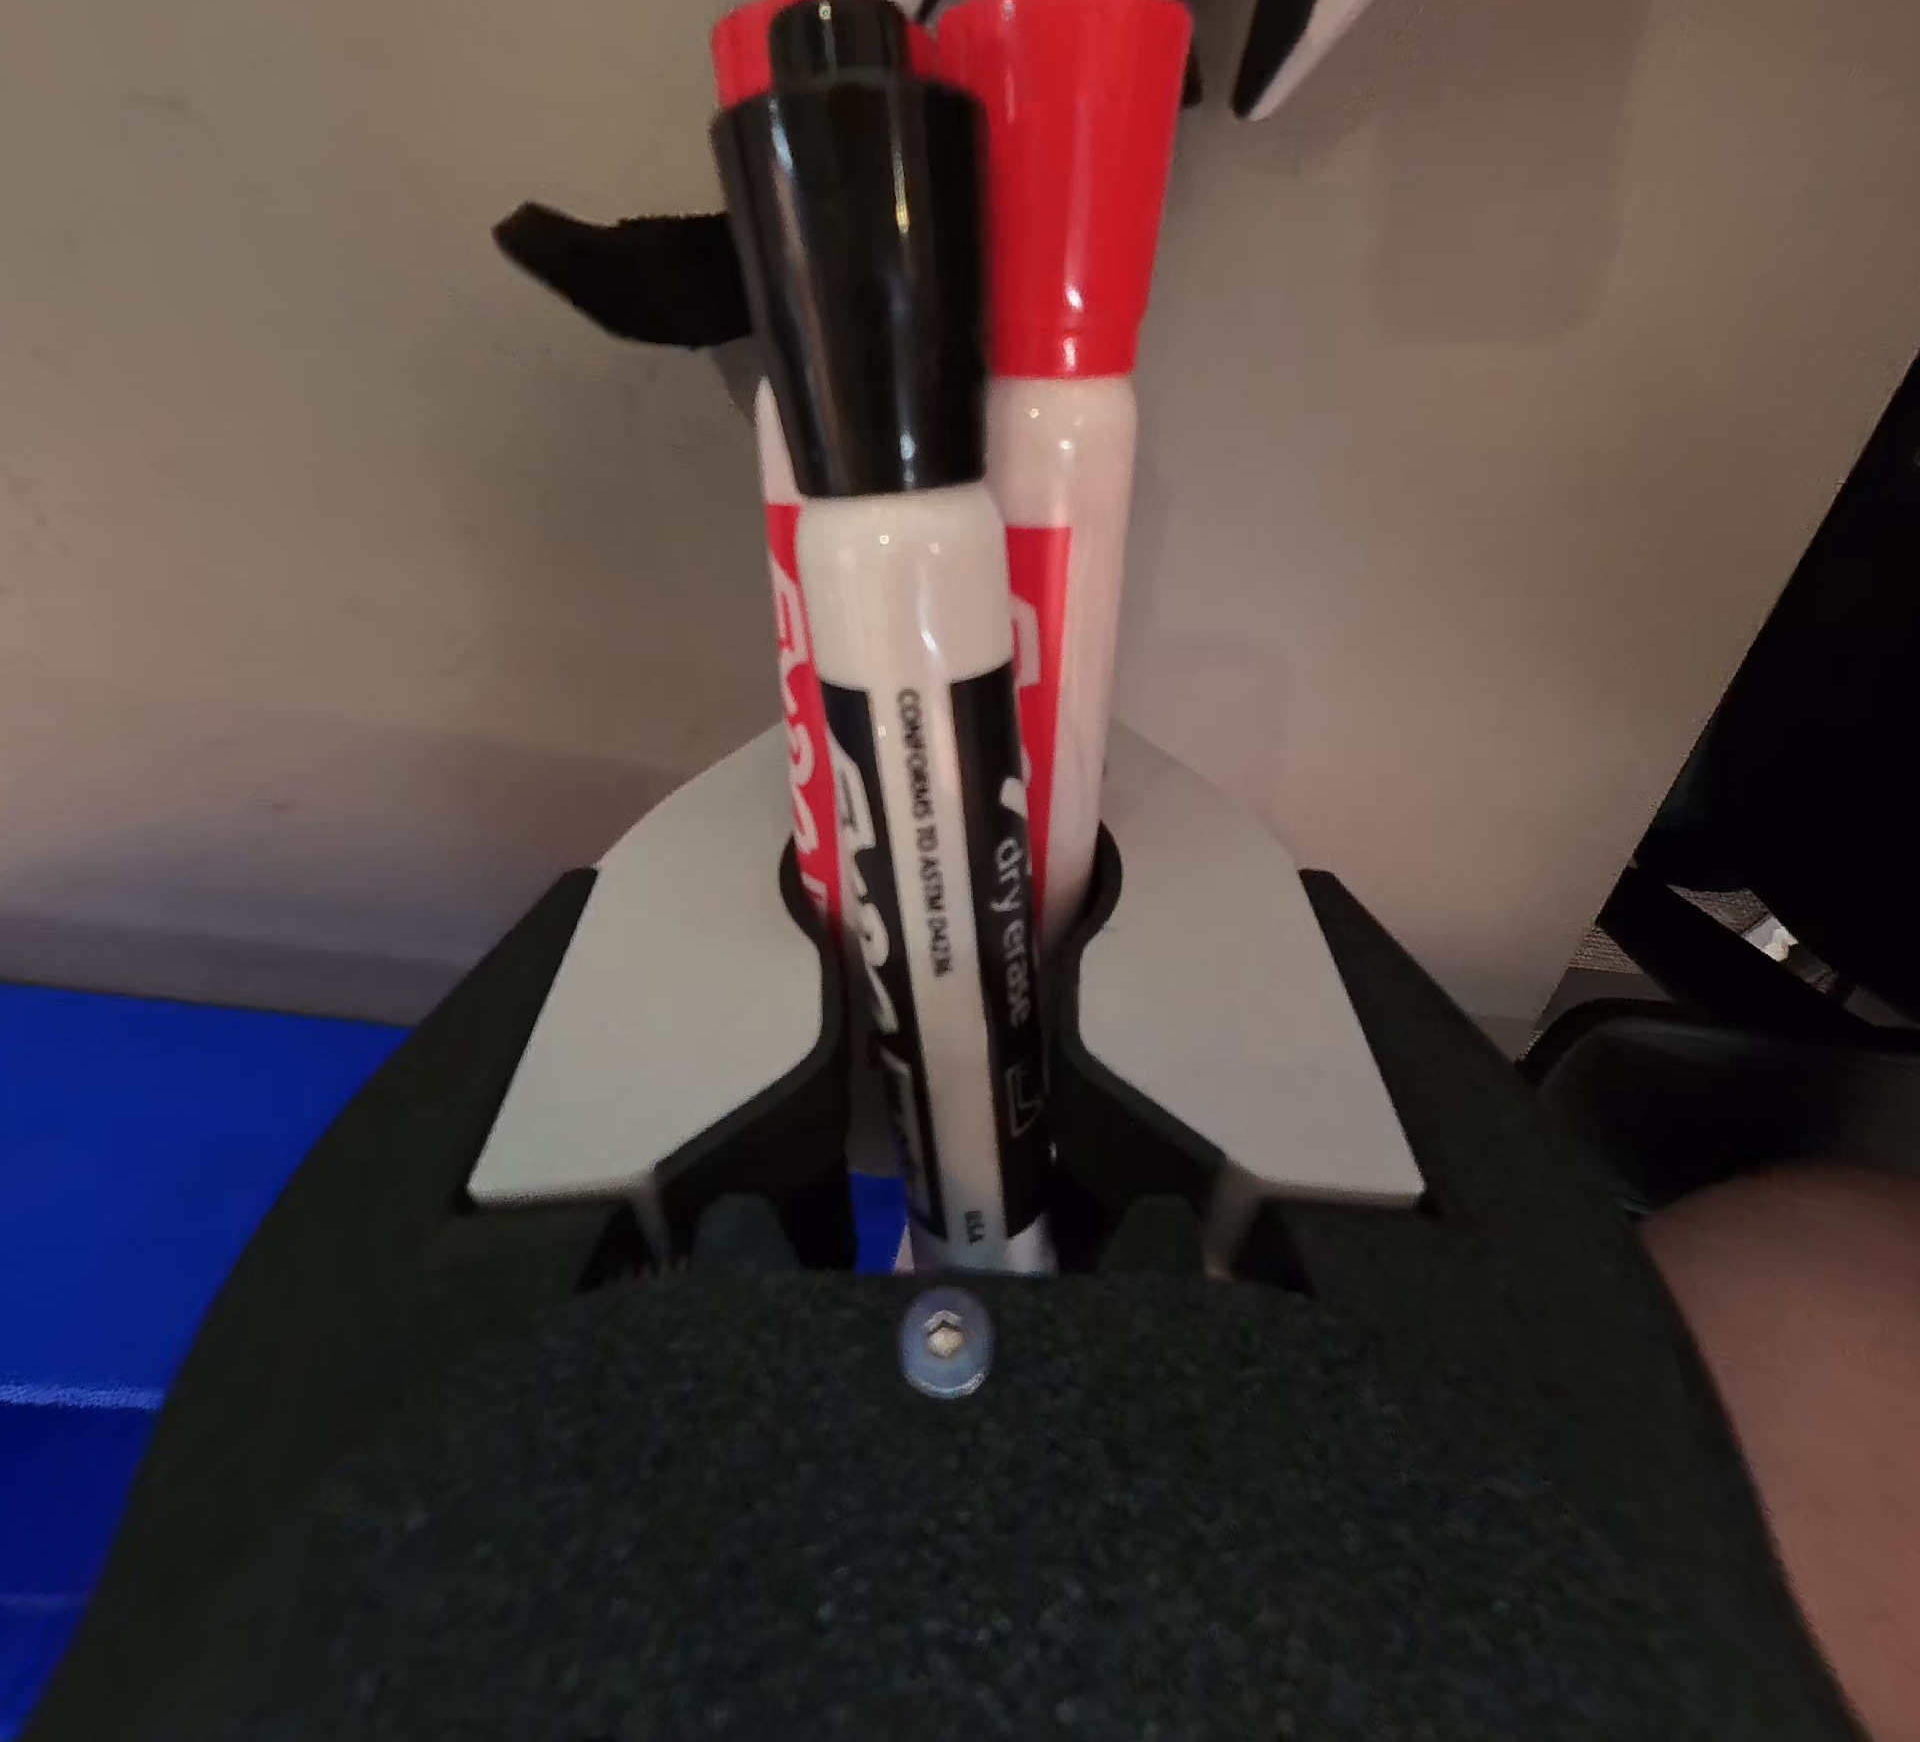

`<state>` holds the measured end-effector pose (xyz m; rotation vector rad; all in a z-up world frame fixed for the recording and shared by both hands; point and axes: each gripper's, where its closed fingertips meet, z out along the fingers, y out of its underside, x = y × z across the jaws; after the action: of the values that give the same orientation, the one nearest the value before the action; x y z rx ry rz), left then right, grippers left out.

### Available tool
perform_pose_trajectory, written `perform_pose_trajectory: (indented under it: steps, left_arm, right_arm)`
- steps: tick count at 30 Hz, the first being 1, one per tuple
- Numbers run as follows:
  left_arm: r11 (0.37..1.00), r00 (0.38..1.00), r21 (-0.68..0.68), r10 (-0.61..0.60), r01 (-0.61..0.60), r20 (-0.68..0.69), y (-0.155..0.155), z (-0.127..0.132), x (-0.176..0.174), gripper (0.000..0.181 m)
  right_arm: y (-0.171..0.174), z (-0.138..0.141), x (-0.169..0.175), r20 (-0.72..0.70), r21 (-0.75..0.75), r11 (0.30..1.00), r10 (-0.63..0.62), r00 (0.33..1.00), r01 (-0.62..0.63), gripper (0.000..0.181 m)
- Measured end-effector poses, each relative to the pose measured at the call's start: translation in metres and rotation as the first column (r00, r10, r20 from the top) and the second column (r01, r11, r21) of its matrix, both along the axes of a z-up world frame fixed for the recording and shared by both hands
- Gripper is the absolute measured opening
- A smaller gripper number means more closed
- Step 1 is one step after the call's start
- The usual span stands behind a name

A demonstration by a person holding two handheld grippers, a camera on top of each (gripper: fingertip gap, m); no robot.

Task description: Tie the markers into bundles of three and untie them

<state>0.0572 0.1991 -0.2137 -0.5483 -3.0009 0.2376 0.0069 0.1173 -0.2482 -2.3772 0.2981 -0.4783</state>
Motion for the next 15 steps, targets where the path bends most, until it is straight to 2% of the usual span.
perform_pose_trajectory:
  steps: [1,3,4,7,11,15]
  left_arm:
    - [1.0,1.0,0.004,0.002,-0.002,-0.001,0.0,-0.001,0.001,0.043]
    - [1.0,1.0,0.014,0.004,-0.004,-0.009,0.0,-0.004,0.001,0.043]
    - [1.0,1.0,0.02,0.003,-0.003,-0.008,-0.001,-0.006,0.001,0.043]
    - [0.999,1.0,0.04,0.0,0.0,-0.002,-0.002,-0.011,0.001,0.043]
    - [0.999,1.0,0.044,-0.023,0.023,-0.011,-0.006,-0.015,-0.005,0.043]
    - [0.996,0.998,0.064,-0.064,0.066,-0.026,-0.009,-0.019,-0.017,0.043]
  right_arm:
    - [0.003,-0.001,0.001,0.019,-0.006,1.0,0.02,1.0,-0.02,0.055]
    - [0.002,-0.008,-0.001,0.034,-0.062,0.996,0.069,0.997,-0.067,0.013]
    - [-0.001,-0.011,0.002,0.051,-0.084,0.995,0.062,0.997,-0.058,0.005]
    - [0.008,0.006,-0.009,-0.018,0.031,0.998,0.049,0.999,-0.048,0.003]
    - [0.033,0.062,-0.042,-0.211,0.279,0.958,0.119,0.97,-0.057,0.003]
    - [0.033,0.115,-0.031,-0.317,0.486,0.872,0.107,0.942,0.064,0.004]
